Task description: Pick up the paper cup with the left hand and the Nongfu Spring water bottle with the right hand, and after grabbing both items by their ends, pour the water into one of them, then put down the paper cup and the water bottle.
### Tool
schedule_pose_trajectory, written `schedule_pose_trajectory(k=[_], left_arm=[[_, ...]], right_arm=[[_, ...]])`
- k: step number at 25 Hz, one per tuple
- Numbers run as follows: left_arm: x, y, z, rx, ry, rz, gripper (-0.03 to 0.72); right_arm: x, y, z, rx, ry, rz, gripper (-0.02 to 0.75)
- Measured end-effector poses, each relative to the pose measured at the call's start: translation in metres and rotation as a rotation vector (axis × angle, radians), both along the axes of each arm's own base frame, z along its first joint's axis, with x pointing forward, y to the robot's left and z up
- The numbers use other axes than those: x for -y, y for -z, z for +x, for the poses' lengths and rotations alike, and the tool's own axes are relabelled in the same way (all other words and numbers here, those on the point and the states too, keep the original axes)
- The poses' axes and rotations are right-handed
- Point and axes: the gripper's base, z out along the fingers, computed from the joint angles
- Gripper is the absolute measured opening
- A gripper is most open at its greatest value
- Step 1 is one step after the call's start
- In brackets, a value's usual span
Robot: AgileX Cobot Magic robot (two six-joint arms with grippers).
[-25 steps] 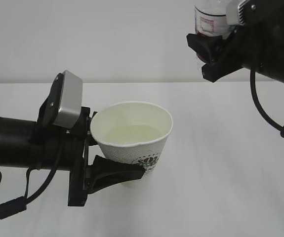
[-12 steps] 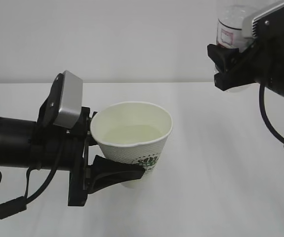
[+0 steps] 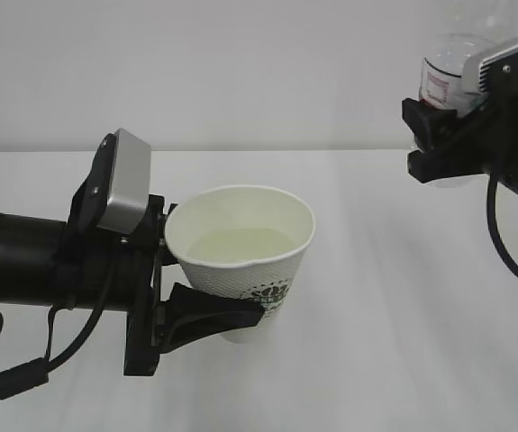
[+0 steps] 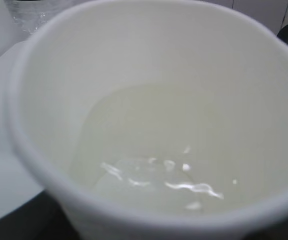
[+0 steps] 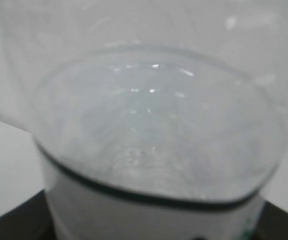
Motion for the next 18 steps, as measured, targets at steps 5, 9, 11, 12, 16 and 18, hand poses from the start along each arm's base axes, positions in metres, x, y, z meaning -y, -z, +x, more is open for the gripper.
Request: schedule_pose_trajectory(k=[5, 9, 11, 12, 16, 18], left_arm=[[0.0, 0.0, 0.0, 0.0, 0.0, 0.0, 0.491], [0.0, 0.0, 0.0, 0.0, 0.0, 0.0, 0.491], [0.0, 0.0, 0.0, 0.0, 0.0, 0.0, 0.491], [0.0, 0.0, 0.0, 0.0, 0.0, 0.0, 0.491], [0.0, 0.0, 0.0, 0.0, 0.0, 0.0, 0.491], [0.0, 0.0, 0.0, 0.0, 0.0, 0.0, 0.491]], right_arm=[[0.005, 0.0, 0.0, 0.014, 0.052, 0.006, 0.458], [0.007, 0.0, 0.0, 0.018, 0.076, 0.009, 0.445], [0.01, 0.0, 0.001, 0.021, 0.091, 0.012, 0.44], [0.012, 0.0, 0.001, 0.021, 0.101, 0.013, 0.44], [0.026, 0.0, 0.004, 0.021, 0.15, 0.014, 0.439], [0.033, 0.0, 0.006, 0.021, 0.177, 0.015, 0.437]])
